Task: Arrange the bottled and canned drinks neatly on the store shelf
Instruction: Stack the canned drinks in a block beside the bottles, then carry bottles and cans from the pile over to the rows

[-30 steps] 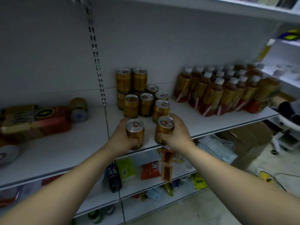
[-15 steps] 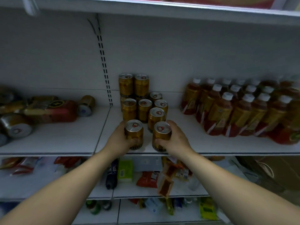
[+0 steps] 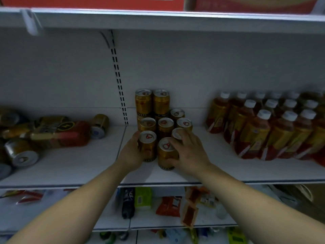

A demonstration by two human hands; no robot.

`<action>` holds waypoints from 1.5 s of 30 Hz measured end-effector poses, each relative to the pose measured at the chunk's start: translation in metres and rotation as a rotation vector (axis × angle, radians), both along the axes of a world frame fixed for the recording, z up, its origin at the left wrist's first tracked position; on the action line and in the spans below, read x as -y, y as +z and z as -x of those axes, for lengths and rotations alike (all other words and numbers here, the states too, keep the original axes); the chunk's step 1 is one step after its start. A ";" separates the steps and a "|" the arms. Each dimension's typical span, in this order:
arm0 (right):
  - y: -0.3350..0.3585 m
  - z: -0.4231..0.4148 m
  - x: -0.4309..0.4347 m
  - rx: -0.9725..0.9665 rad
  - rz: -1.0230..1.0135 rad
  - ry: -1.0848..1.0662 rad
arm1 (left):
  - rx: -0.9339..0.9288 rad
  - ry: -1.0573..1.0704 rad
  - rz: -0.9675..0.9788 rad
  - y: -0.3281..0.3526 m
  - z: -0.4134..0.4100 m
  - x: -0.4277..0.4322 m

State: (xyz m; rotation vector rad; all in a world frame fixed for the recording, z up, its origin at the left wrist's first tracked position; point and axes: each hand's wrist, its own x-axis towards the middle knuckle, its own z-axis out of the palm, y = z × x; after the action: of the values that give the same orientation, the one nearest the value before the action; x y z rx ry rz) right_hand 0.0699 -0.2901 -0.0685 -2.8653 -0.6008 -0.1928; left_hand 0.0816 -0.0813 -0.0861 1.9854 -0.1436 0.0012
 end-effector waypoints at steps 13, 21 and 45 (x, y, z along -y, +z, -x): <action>-0.003 -0.032 -0.027 -0.016 0.114 -0.214 | -0.092 -0.021 -0.004 -0.011 -0.026 -0.025; 0.031 -0.050 -0.048 -0.006 0.057 -0.029 | -0.238 0.090 -0.308 0.025 0.002 -0.048; 0.014 -0.096 -0.310 -0.253 -0.204 -0.043 | -0.127 0.356 -0.778 0.058 0.048 -0.323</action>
State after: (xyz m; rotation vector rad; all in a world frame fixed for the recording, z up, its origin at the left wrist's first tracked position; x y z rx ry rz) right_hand 0.1658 0.0202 -0.0545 -2.6487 -0.4423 0.0956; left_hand 0.0339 0.2413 -0.0283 2.7527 0.3458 0.0567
